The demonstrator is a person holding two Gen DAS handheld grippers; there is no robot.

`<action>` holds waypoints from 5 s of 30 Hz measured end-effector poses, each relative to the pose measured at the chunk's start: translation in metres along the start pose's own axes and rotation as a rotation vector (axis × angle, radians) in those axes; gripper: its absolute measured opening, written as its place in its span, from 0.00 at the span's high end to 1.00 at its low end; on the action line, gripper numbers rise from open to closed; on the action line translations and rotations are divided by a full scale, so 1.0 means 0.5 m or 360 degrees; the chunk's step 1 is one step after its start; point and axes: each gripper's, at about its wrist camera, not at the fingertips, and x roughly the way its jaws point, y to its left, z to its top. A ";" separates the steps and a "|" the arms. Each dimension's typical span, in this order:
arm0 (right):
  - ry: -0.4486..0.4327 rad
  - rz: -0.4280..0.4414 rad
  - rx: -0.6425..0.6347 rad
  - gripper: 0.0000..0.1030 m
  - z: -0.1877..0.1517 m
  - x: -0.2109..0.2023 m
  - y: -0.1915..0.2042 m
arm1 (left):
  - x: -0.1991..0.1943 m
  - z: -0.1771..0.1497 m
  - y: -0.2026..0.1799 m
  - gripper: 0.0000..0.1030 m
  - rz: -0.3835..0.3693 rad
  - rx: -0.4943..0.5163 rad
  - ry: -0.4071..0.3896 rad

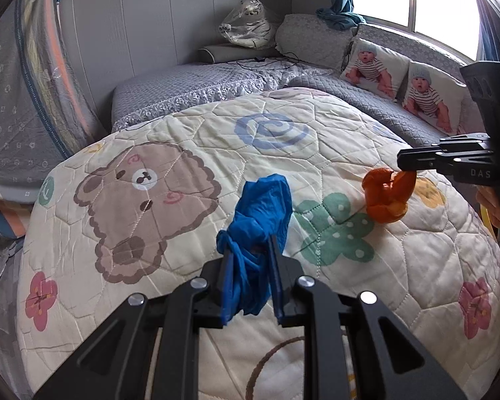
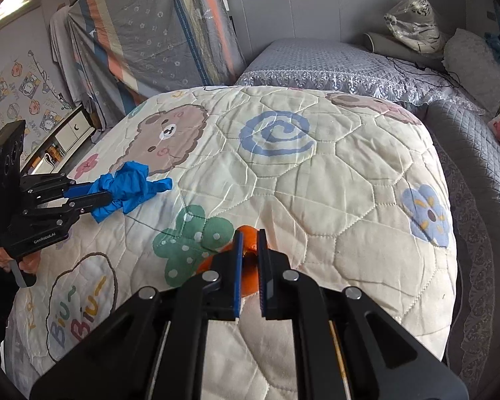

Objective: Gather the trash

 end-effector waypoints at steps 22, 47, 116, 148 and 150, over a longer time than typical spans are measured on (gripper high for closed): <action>-0.0155 -0.0154 -0.0034 0.94 -0.072 -0.214 -0.043 | -0.194 0.002 -0.110 0.83 0.0117 -0.0262 -0.0318; -0.0276 -0.0611 0.0264 0.94 -0.366 -0.503 -0.228 | -0.279 0.081 -0.649 0.83 -0.0350 0.0303 -0.0500; -0.0321 -0.0884 0.0657 0.92 -0.521 -0.542 -0.294 | -0.087 0.056 -0.704 0.55 -0.0449 -0.0063 -0.0196; -0.0624 -0.0554 0.0141 0.62 -0.394 -0.409 0.133 | -0.432 -0.275 -0.308 0.43 0.0460 -0.0520 -0.0659; -0.0641 -0.0583 0.0142 0.60 -0.401 -0.408 0.138 | -0.442 -0.293 -0.307 0.41 0.0471 -0.0569 -0.0681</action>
